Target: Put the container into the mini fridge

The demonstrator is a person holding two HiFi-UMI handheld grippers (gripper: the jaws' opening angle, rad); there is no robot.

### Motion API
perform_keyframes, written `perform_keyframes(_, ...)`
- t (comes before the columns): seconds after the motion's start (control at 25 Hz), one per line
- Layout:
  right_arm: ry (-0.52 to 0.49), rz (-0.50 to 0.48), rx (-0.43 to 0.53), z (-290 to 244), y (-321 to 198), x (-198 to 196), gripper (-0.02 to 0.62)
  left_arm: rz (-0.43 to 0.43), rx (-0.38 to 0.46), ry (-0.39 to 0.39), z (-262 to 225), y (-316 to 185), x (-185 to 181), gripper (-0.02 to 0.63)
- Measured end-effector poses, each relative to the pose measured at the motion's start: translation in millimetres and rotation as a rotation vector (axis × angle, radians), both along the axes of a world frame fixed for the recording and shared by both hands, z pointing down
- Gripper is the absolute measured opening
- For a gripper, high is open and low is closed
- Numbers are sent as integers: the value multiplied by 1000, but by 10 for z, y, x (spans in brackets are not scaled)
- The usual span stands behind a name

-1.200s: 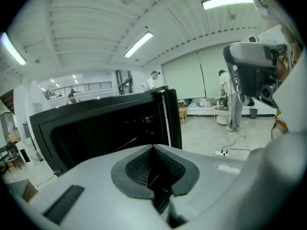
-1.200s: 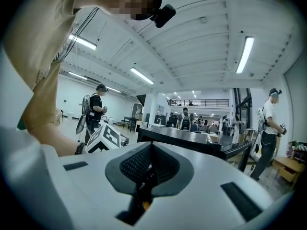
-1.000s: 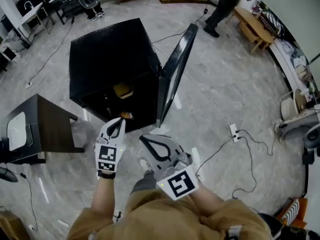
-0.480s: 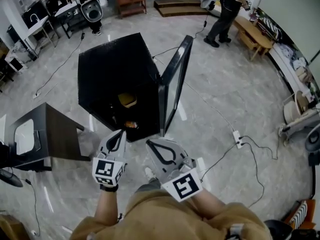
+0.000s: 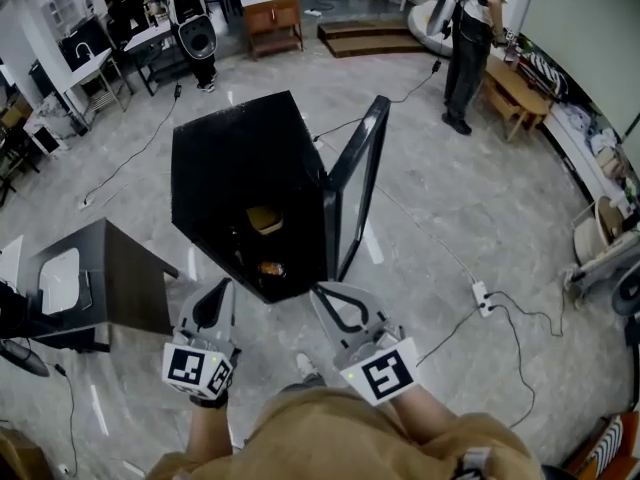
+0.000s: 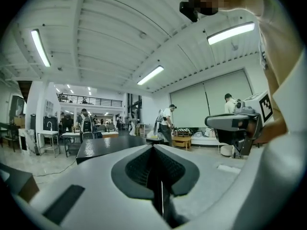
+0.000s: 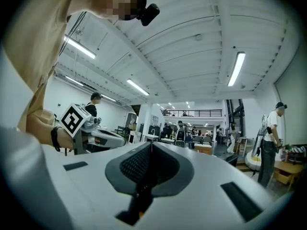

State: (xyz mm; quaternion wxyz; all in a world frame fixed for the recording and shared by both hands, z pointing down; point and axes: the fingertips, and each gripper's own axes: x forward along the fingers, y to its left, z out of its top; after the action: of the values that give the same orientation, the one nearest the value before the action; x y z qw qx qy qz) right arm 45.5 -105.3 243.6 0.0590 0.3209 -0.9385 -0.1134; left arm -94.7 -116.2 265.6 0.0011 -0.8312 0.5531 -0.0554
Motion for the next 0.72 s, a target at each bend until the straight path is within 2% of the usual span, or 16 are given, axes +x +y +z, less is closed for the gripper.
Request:
perform_keyframes(0.08,-28,4,15,-78,1,34,2,-20,15,6,-50,76,-68,3)
perform_keyframes(0.2,-223,23,59,-398,-15,85,2,-49,35,22,-116,174,-135,3)
perform_keyframes(0.24,-240,24,67,-443,-8,100,2,-57,40,28,-135,215,-155,3)
perform_keyframes(0.6,-193,10,40,-397,18,108,2,-145,67,56,-274,530,-522,3)
perform_keyframes(0.72,-218,3,13,-424,6,112,2,-171,75,62,-329,639,-567,3)
